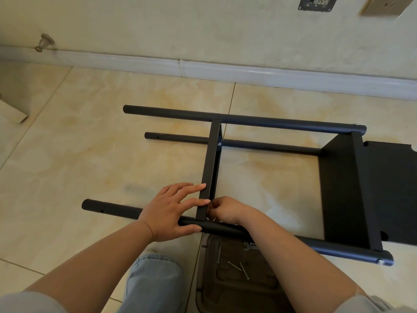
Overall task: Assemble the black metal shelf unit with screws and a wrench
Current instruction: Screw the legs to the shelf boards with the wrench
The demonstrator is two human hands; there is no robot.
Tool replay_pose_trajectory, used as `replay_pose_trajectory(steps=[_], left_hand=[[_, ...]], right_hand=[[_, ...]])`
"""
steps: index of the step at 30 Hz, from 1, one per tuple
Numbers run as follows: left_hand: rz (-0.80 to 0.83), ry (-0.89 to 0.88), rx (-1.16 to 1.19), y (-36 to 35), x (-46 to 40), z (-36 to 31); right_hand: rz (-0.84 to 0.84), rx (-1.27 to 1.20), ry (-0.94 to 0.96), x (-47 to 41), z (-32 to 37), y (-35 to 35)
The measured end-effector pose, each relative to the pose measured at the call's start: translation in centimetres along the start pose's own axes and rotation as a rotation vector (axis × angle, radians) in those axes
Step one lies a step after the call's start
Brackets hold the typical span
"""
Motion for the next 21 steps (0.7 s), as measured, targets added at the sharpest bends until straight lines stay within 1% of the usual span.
replay_pose_trajectory(steps=[2, 4, 5, 6, 8, 11, 13, 15, 17, 21], left_hand=[[0.007, 0.098, 0.069, 0.1, -0.1, 0.2], [0.002, 0.257, 0.177, 0.0, -0.4, 0.5], [0.004, 0.351, 0.253, 0.2, -0.9, 0.5], [-0.003, 0.438, 0.334, 0.5, -1.6, 0.5], [-0.033, 0.568, 0.475, 1.7, -3.8, 0.3], [-0.085, 0.681, 0.537, 4.1, -8.1, 0.5], [-0.116, 0.729, 0.568, 5.5, -10.9, 1.4], [-0.118, 0.762, 0.584, 6.6, -13.2, 2.2], [-0.096, 0.79, 0.536, 7.5, -15.0, 2.9], [-0.018, 0.856, 0.524, 7.2, -16.6, 4.2]], right_hand=[[-0.05, 0.081, 0.019, 0.3, 0.3, 0.6], [-0.127, 0.19, 0.034, 0.4, 0.5, 1.8], [-0.192, 0.226, 0.04, 0.5, 0.7, 3.0], [-0.28, 0.246, 0.036, 0.5, 1.0, 4.4], [-0.507, 0.297, 0.011, 0.9, 1.9, 8.0], [-0.831, 0.362, 0.029, 2.2, 3.6, 13.4], [-0.976, 0.438, 0.088, 2.8, 4.6, 16.3], [-1.016, 0.617, 0.088, 2.4, 5.1, 18.2], [-0.965, 0.733, 0.041, 1.4, 5.1, 19.5], [-0.776, 0.743, -0.077, -0.5, 3.8, 20.4]])
Point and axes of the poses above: each hand's wrist, its own x-axis away from the middle knuckle, its own y-axis out of the back of the hand, z = x × y, the point moved 3 cm from there along -x, towards the middle knuckle, and after that the axes turned 5 degrees about -y, right-handed, at the moved point
